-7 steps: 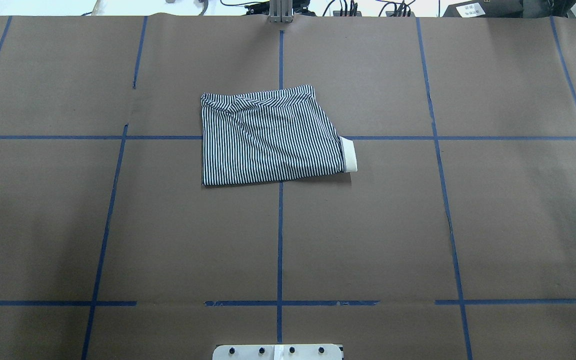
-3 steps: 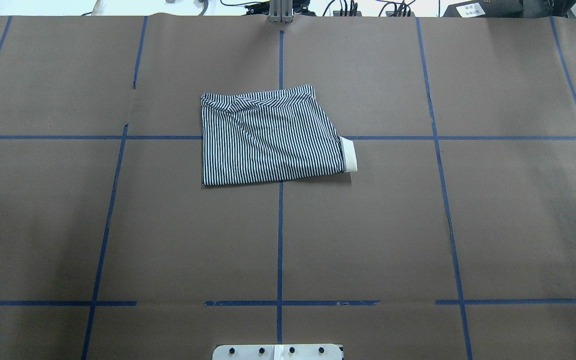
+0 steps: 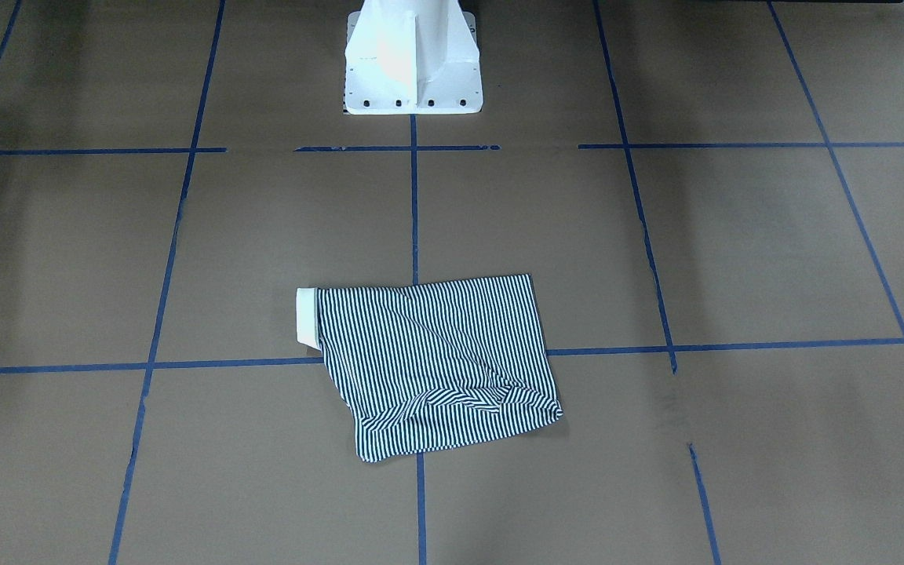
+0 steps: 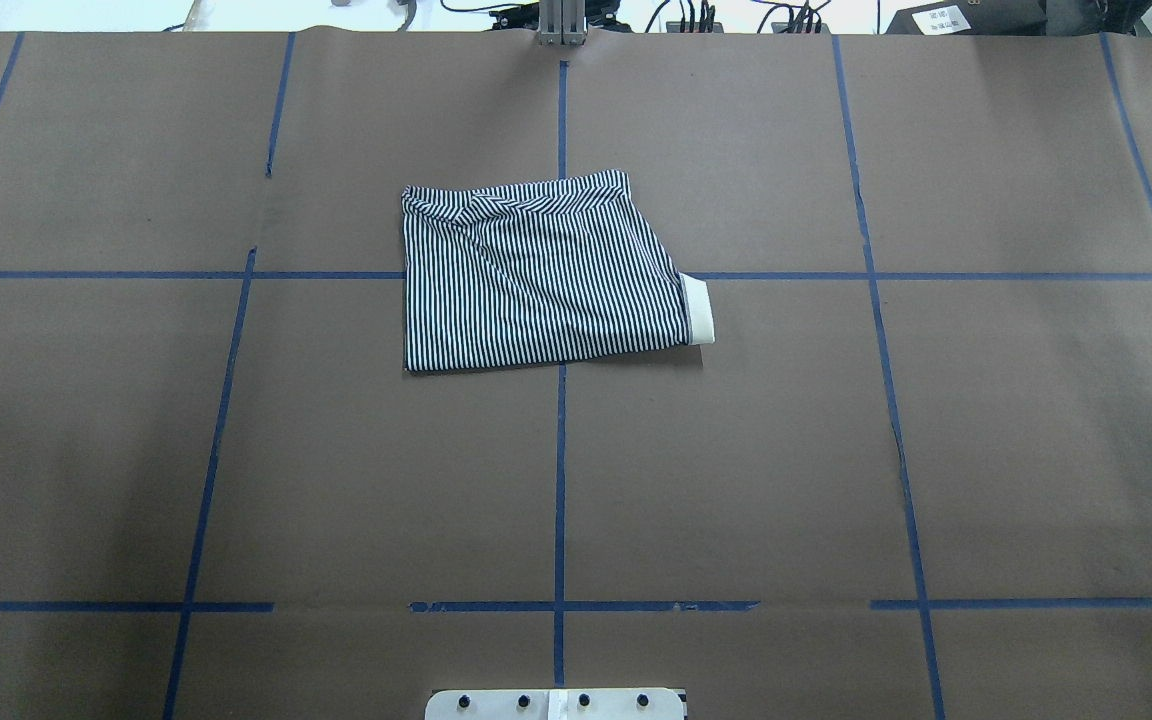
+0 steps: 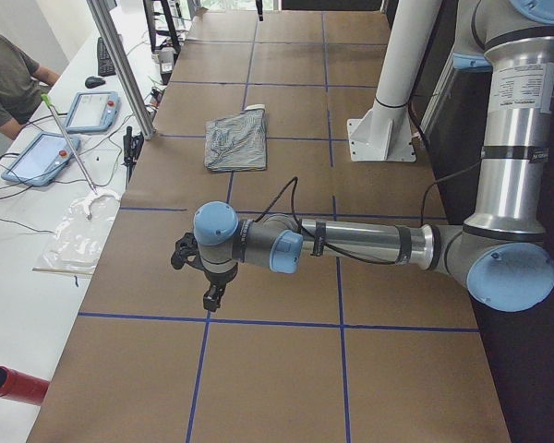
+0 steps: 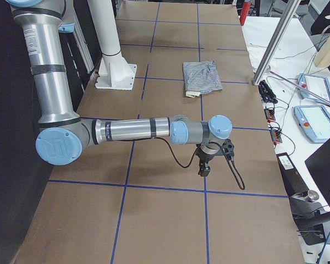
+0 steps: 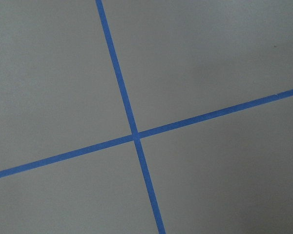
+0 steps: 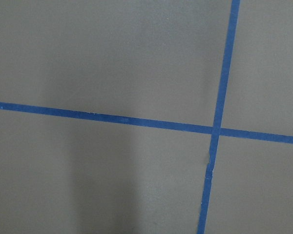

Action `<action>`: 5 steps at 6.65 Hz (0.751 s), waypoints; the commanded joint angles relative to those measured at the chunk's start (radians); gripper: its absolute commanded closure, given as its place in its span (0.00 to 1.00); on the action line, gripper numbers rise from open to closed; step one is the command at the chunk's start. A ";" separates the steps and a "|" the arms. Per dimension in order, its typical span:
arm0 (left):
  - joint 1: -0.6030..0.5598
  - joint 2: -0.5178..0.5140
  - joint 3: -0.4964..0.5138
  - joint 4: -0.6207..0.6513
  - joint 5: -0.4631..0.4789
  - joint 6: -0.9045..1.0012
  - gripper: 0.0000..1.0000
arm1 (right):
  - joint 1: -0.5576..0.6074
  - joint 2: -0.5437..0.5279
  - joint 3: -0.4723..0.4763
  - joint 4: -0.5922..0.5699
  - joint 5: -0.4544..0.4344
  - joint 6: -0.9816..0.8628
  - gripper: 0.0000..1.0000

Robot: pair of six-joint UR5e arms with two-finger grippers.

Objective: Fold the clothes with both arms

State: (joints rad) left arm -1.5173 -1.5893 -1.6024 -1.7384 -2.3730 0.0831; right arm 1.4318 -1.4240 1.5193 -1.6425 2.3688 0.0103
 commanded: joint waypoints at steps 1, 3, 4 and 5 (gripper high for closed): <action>0.000 0.000 -0.001 0.000 0.000 0.000 0.00 | 0.001 -0.001 0.001 0.000 -0.003 -0.001 0.00; 0.005 0.000 -0.002 0.000 -0.005 0.000 0.00 | 0.004 -0.032 0.024 0.001 0.001 -0.001 0.00; 0.006 0.000 -0.007 0.000 -0.005 0.000 0.00 | 0.005 -0.047 0.047 0.001 0.000 0.000 0.00; 0.008 0.000 -0.010 0.002 -0.002 0.000 0.00 | 0.005 -0.050 0.080 0.001 -0.011 0.023 0.00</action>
State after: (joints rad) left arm -1.5115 -1.5890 -1.6084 -1.7377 -2.3769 0.0828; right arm 1.4364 -1.4656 1.5648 -1.6414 2.3662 0.0157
